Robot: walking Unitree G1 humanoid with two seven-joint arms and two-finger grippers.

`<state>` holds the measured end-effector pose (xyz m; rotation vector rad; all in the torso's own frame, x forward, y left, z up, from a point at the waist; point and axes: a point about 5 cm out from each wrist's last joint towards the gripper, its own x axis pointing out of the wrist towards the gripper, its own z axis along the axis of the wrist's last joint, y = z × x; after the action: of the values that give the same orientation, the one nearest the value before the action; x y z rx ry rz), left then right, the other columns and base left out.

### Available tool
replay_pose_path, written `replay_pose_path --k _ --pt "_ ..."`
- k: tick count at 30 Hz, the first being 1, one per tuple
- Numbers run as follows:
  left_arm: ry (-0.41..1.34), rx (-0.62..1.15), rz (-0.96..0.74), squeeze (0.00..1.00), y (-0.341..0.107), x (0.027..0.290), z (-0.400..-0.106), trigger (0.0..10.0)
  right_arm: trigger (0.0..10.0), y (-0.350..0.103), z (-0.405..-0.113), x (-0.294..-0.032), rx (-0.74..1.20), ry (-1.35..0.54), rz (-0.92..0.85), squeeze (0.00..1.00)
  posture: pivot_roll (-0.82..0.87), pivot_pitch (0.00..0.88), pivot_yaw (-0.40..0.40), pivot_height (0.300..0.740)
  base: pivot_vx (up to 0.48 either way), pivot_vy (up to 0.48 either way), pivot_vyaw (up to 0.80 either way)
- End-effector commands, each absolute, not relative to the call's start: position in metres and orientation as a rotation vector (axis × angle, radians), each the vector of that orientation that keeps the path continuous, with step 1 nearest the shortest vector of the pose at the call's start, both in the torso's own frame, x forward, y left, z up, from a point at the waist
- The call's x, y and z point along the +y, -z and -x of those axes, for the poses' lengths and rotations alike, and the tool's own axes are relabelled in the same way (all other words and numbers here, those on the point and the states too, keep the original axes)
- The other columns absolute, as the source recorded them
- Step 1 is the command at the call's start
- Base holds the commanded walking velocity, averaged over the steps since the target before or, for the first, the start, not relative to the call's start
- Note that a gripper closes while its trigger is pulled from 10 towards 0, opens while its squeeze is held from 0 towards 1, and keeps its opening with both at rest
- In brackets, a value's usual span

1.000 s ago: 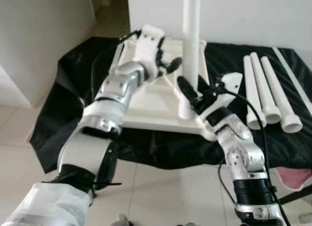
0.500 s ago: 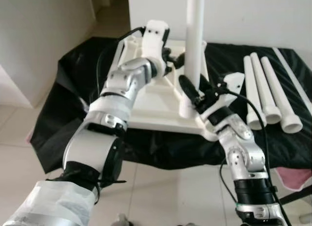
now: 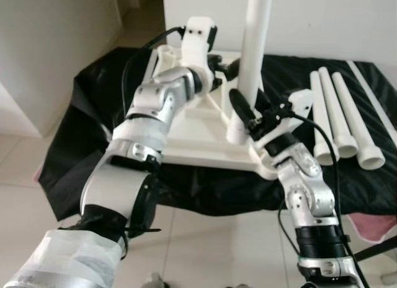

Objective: Building children table

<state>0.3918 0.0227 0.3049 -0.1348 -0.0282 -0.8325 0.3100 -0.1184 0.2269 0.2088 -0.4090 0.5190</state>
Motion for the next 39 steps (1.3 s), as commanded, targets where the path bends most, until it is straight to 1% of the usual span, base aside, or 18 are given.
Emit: replay_pose_path --k 1,2,7,9,13,18,20,25,29,33,34,35,39 --pt "1.075 -0.124 0.122 0.00 -0.332 -0.003 -0.373 10.0 10.0 -0.209 -0.317 -0.116 -0.299 -0.497 -0.205 0.00 -0.04 0.000 -0.005 0.740 0.000 0.000 0.00" --pt "1.081 -0.152 0.099 0.00 -0.338 -0.006 -0.370 10.0 10.0 -0.209 -0.317 -0.114 -0.297 -0.499 -0.209 0.00 -0.04 0.000 -0.008 0.740 0.000 0.000 0.00" --pt "1.078 -0.175 0.068 0.00 -0.341 -0.008 -0.367 10.0 10.0 -0.209 -0.318 -0.113 -0.296 -0.500 -0.210 0.00 -0.03 0.000 -0.009 0.740 0.000 0.000 0.00" --pt "1.071 -0.182 0.040 0.00 -0.342 -0.010 -0.369 10.0 10.0 -0.209 -0.318 -0.111 -0.300 -0.513 -0.209 0.00 -0.02 0.000 -0.021 0.740 0.000 0.000 0.00" --pt "1.064 -0.183 0.032 0.00 -0.343 -0.010 -0.371 10.0 10.0 -0.210 -0.318 -0.110 -0.304 -0.523 -0.209 0.00 -0.02 0.000 -0.021 0.740 0.000 0.000 0.00" --pt "1.023 -0.163 0.034 0.00 -0.347 -0.003 -0.379 10.0 10.0 -0.211 -0.318 -0.109 -0.304 -0.531 -0.207 0.00 -0.01 0.000 -0.029 0.740 0.000 0.000 0.00" --pt "0.996 -0.167 0.047 0.00 -0.359 0.004 -0.384 10.0 10.0 -0.210 -0.318 -0.108 -0.302 -0.538 -0.202 0.00 -0.01 0.000 -0.028 0.740 0.000 0.000 0.00" --pt "0.988 -0.174 0.035 0.00 -0.364 0.008 -0.386 10.0 10.0 -0.211 -0.317 -0.107 -0.308 -0.548 -0.203 0.00 -0.02 0.000 -0.021 0.740 0.000 0.000 0.00" --pt "0.963 -0.134 0.013 0.00 -0.352 0.012 -0.391 10.0 10.0 -0.212 -0.316 -0.108 -0.322 -0.543 -0.205 0.00 -0.02 0.000 -0.017 0.740 0.000 0.000 0.00" --pt "0.958 -0.124 0.016 0.00 -0.350 0.012 -0.392 10.0 10.0 -0.212 -0.316 -0.109 -0.319 -0.540 -0.204 0.00 -0.02 0.000 -0.018 0.740 0.000 0.000 0.00" --pt "0.981 -0.135 0.033 0.00 -0.355 0.010 -0.389 10.0 10.0 -0.210 -0.316 -0.109 -0.306 -0.538 -0.198 0.00 -0.02 0.000 -0.020 0.740 0.000 0.000 0.00" --pt "1.040 -0.164 0.057 0.00 -0.368 0.003 -0.382 10.0 10.0 -0.206 -0.318 -0.109 -0.278 -0.533 -0.181 0.00 -0.02 0.000 -0.020 0.740 0.000 0.000 0.00" --pt "1.088 -0.181 0.064 0.00 -0.374 -0.004 -0.376 10.0 10.0 -0.204 -0.319 -0.108 -0.264 -0.532 -0.170 0.00 -0.02 0.000 -0.021 0.740 0.000 0.000 0.00"
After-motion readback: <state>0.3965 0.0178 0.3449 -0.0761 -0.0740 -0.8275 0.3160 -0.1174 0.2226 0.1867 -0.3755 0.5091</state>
